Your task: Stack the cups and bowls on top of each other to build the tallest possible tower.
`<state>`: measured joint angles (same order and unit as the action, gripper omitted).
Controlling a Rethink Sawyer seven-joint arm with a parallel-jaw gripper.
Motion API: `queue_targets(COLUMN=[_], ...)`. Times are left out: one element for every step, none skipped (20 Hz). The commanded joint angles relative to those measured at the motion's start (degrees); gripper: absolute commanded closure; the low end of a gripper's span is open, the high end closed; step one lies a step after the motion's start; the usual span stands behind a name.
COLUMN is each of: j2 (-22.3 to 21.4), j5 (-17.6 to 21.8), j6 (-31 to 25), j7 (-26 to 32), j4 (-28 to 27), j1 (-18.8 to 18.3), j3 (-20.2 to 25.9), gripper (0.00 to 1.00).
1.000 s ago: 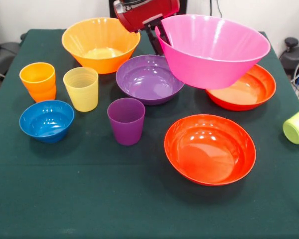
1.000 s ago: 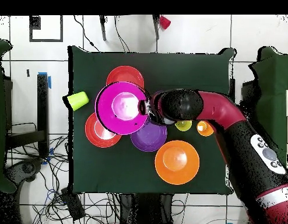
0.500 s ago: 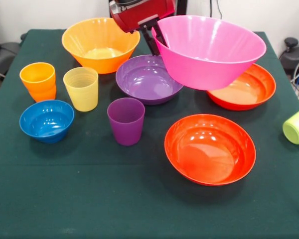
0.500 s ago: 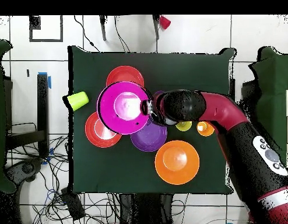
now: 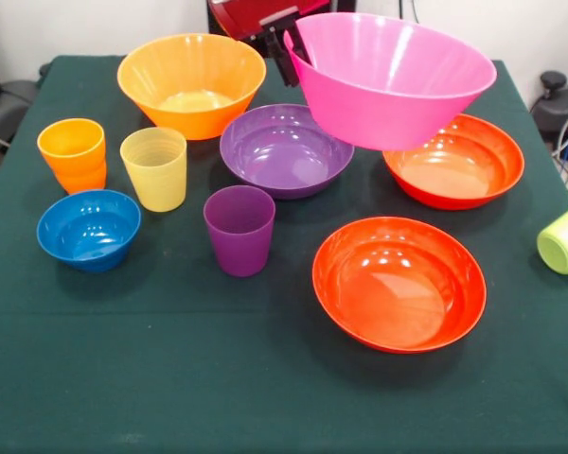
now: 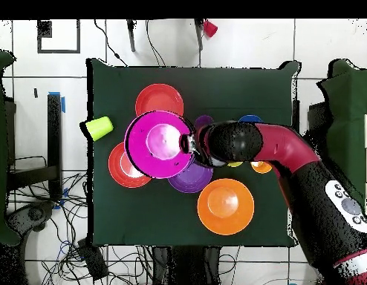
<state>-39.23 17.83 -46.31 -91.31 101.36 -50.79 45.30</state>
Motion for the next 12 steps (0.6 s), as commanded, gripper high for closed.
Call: queue_targets(j2=[-1.4, -1.5, -1.8, -2.1, -2.7, -2.9, -3.2, -3.3, -3.4, -3.6, -3.9, -4.0], j5=[2.2, 2.4, 2.9, 3.2, 3.1, 3.0, 2.9, 2.7, 2.1, 2.0, 2.2, 2.4], j6=[6.4, 7.0, 8.2, 8.6, 9.0, 8.9, 8.7, 8.9, 8.5, 8.6, 9.2, 9.6], j7=[-4.5, -4.8, -4.9, -4.6, -4.8, -4.7, -4.7, -4.5, -4.1, -4.1, -4.3, -4.3], j4=[4.6, 4.9, 5.8, 6.2, 6.8, 6.8, 6.9, 7.3, 7.7, 8.1, 8.5, 8.8], j1=[0.4, 0.4, 0.2, 0.0, -0.1, -0.1, 0.0, -0.2, -0.4, -0.4, -0.3, -0.3], j3=[-3.4, -3.7, -3.8, -3.8, -3.9, -4.0, -4.2, -4.2, -3.8, -3.9, -4.1, -4.3], gripper=[1.00, 1.00, 1.00, 1.00, 1.00, 1.00, 1.00, 1.00, 1.00, 1.00, 1.00, 1.00])
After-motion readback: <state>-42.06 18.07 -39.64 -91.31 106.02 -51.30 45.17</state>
